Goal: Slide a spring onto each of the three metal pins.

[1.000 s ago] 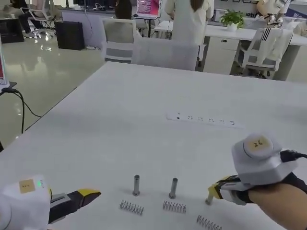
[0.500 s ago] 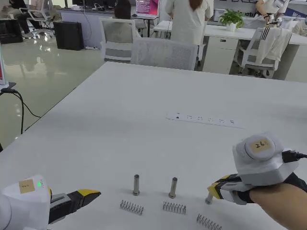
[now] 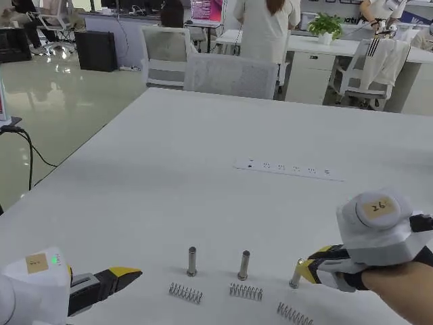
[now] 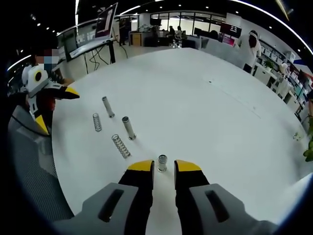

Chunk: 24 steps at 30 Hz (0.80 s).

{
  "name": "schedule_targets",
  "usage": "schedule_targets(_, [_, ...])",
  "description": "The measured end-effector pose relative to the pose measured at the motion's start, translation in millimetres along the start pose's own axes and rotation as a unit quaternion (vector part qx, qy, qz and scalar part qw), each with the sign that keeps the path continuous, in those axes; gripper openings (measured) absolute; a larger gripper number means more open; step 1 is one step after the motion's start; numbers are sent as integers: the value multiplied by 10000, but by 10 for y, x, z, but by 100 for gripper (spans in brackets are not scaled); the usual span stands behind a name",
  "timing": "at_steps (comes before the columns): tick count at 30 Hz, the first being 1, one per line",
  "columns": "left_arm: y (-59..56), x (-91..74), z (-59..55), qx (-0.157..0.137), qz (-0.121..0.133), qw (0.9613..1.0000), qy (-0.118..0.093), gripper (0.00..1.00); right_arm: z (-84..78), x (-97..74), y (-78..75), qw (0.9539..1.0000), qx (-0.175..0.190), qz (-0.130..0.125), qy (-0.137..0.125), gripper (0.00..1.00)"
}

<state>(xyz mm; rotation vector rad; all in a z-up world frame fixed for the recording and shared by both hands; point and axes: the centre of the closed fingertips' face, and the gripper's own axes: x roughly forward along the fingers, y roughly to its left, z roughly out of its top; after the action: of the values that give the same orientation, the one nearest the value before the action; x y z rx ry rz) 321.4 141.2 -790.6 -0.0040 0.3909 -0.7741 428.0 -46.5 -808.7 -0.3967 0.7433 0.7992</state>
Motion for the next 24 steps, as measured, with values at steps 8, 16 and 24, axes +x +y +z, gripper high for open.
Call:
schedule_targets(8, [-10,2,-7,16,-26,10000,26,74,-219,-109,202,9992,-244,314,81,14])
schedule_targets(16, [-22,1,-6,25,-41,10000,34,73,-403,-75,380,9962,-500,678,221,14])
schedule_targets(24, [-23,-3,-8,21,-38,10000,35,73,-572,24,484,9914,-820,858,548,13])
